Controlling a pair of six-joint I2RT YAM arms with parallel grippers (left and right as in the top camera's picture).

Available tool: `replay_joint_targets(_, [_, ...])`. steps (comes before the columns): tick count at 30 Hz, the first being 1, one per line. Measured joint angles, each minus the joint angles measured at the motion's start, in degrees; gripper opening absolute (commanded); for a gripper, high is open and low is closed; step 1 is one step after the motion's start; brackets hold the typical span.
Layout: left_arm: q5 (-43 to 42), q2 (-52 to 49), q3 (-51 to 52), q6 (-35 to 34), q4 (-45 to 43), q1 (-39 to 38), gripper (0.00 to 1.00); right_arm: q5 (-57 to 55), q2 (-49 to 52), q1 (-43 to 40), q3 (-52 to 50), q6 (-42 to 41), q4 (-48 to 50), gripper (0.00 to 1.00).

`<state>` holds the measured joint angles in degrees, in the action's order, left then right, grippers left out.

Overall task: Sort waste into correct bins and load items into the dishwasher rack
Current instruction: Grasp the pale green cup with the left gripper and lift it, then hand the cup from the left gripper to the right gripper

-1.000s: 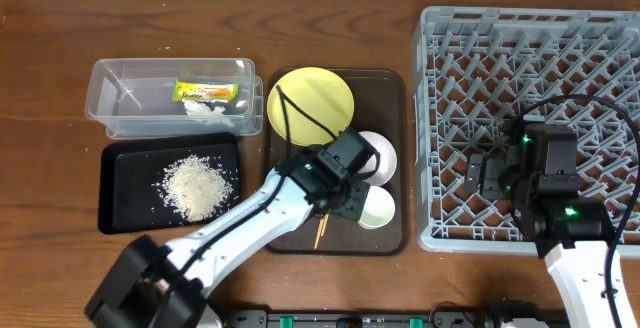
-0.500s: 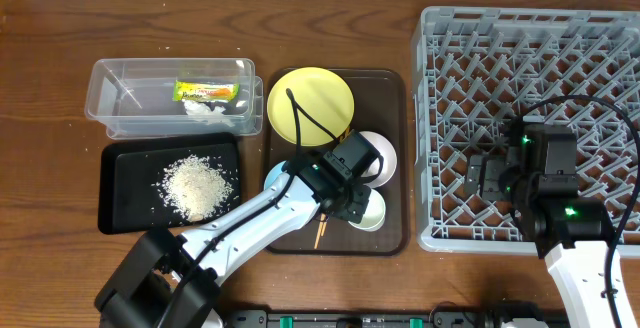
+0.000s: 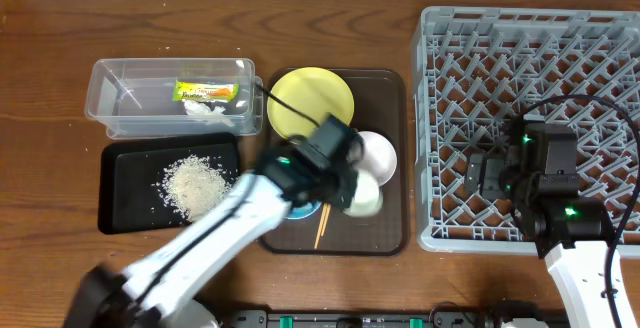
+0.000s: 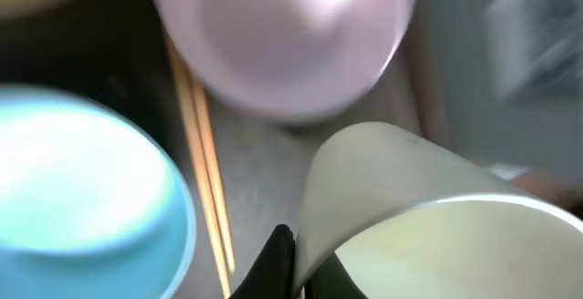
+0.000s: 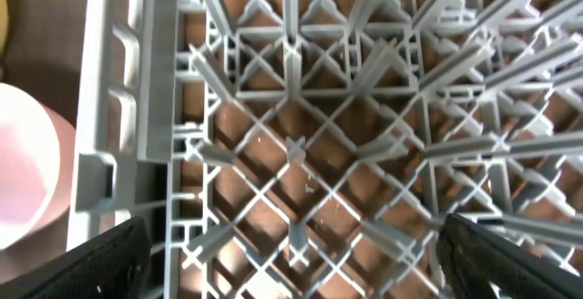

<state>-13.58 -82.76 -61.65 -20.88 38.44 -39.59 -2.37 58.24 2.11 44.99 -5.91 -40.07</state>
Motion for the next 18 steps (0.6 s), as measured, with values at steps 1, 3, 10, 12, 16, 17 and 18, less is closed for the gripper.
replay_joint_targets(1, [-0.42,2.05,-1.14,0.02,-1.4,1.9,0.06,-0.02,0.0,0.0,0.0,0.0,0.72,0.99])
replay_joint_targets(3, [-1.44,4.74,-2.58,0.13,-4.35,5.25,0.06,0.0,0.0,0.0,0.0,0.0,2.47,0.99])
replay_joint_targets(10, [-14.16,2.21,-3.52,-0.57,-16.0,16.02,0.06,2.6,0.0,0.0,0.02,-0.04,9.55,0.99])
replay_joint_targets(12, [-19.89,-1.51,-3.54,-1.51,-20.79,17.35,0.06,4.28,0.0,0.0,0.04,-0.04,11.1,0.99])
replay_joint_targets(16, [-30.36,-8.66,-3.52,-3.91,-29.55,18.21,0.06,8.9,0.0,-0.07,0.07,-0.07,12.68,0.99])
replay_joint_targets(17, [-32.65,-9.99,-3.52,-4.72,-31.41,18.21,0.06,10.12,0.02,-0.17,0.07,-0.07,12.92,0.99])
replay_joint_targets(18, [-34.88,-11.13,-3.52,-5.22,-32.89,18.16,0.06,11.65,0.02,-0.39,0.07,-0.11,13.2,0.99])
